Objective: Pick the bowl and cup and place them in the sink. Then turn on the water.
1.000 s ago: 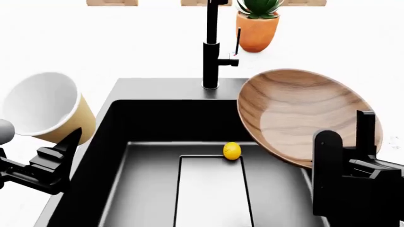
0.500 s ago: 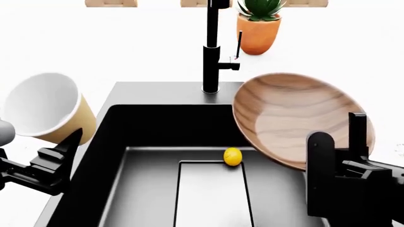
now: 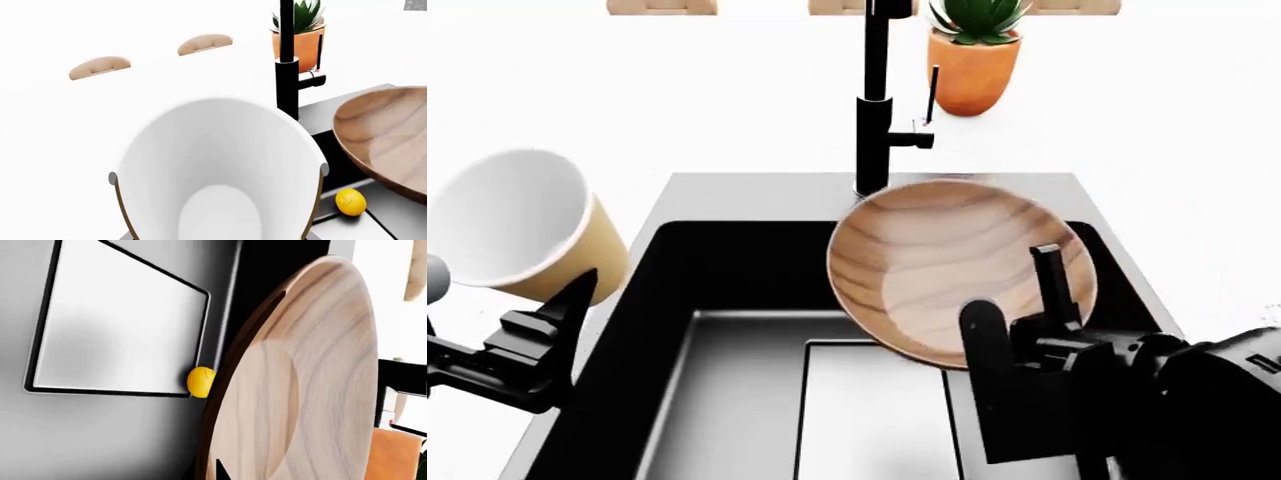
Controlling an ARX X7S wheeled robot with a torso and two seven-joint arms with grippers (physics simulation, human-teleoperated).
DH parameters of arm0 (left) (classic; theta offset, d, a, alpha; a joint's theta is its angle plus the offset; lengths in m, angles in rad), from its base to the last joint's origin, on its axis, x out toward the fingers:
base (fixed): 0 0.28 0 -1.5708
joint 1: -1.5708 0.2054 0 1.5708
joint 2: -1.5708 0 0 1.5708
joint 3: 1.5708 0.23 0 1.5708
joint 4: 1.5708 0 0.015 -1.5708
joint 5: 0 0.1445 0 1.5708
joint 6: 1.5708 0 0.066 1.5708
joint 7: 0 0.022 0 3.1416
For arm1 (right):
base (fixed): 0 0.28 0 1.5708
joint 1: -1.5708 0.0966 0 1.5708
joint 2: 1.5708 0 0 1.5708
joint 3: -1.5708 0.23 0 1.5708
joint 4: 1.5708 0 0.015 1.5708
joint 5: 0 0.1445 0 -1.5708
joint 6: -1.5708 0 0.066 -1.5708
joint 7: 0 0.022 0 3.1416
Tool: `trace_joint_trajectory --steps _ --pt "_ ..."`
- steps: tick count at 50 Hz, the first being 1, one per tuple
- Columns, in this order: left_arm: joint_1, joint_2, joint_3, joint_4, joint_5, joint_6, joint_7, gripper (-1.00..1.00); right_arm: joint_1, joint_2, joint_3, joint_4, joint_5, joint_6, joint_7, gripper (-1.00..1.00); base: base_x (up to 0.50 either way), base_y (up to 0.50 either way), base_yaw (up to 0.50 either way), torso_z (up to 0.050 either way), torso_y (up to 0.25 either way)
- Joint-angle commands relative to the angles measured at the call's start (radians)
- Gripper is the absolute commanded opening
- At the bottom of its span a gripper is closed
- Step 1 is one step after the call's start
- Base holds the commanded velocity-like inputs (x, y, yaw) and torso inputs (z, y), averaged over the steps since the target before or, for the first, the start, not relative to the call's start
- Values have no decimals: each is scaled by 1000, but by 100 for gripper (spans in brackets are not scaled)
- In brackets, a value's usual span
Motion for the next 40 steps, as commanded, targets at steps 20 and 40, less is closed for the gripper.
trace_joint_trajectory --steps 20,40 --pt "12 -15 -23 -11 -25 17 -22 -100 -123 -382 -84 342 -136 -315 -5 -100 0 0 0 0 1" --pt "52 6 -84 -7 -25 -7 -7 -100 -183 -517 -78 501 -131 -399 -4 -100 0 0 0 0 1"
